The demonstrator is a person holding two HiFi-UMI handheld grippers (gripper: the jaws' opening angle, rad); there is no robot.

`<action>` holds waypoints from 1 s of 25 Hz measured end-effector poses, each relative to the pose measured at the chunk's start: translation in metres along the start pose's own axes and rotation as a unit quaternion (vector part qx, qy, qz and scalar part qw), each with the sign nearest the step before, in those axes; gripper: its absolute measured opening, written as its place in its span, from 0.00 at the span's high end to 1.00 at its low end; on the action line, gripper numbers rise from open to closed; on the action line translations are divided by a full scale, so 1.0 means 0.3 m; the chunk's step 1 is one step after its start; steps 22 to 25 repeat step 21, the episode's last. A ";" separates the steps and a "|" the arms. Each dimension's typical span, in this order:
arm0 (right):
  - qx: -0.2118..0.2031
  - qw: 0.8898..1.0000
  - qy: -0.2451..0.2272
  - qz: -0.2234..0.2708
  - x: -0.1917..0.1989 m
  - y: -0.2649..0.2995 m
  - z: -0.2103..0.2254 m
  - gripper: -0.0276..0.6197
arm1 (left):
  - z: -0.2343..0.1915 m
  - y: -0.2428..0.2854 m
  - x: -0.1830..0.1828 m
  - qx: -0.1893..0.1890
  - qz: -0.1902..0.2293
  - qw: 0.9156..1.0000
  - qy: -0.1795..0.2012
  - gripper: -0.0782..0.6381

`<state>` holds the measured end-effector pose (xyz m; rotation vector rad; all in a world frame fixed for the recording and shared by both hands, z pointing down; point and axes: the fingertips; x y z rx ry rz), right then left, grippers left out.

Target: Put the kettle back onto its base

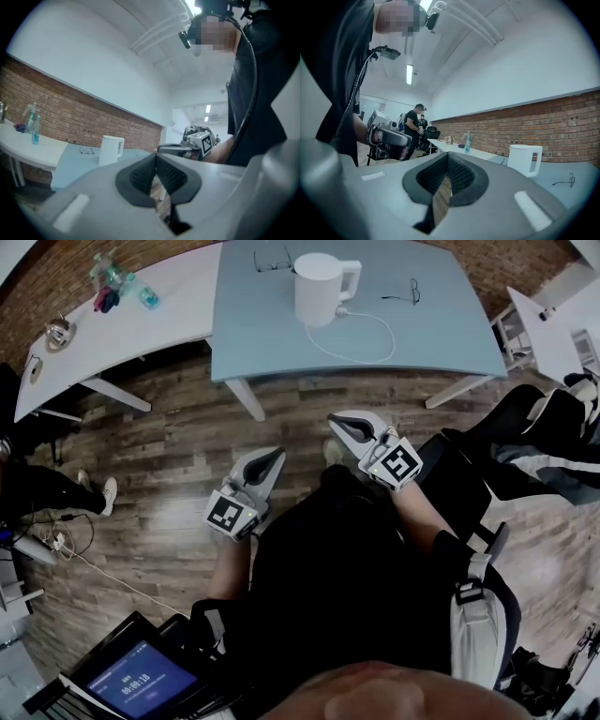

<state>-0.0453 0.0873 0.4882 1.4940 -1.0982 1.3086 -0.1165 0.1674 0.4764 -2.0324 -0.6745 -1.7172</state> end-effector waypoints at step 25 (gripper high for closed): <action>-0.013 1.000 0.005 0.001 0.013 0.061 -0.035 0.95 | -0.017 -0.045 0.025 -0.011 -0.001 1.000 0.001 0.89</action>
Point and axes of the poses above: the fingertips, and each gripper's own axes: y forward along the fingers, z to its right, x out of its underside
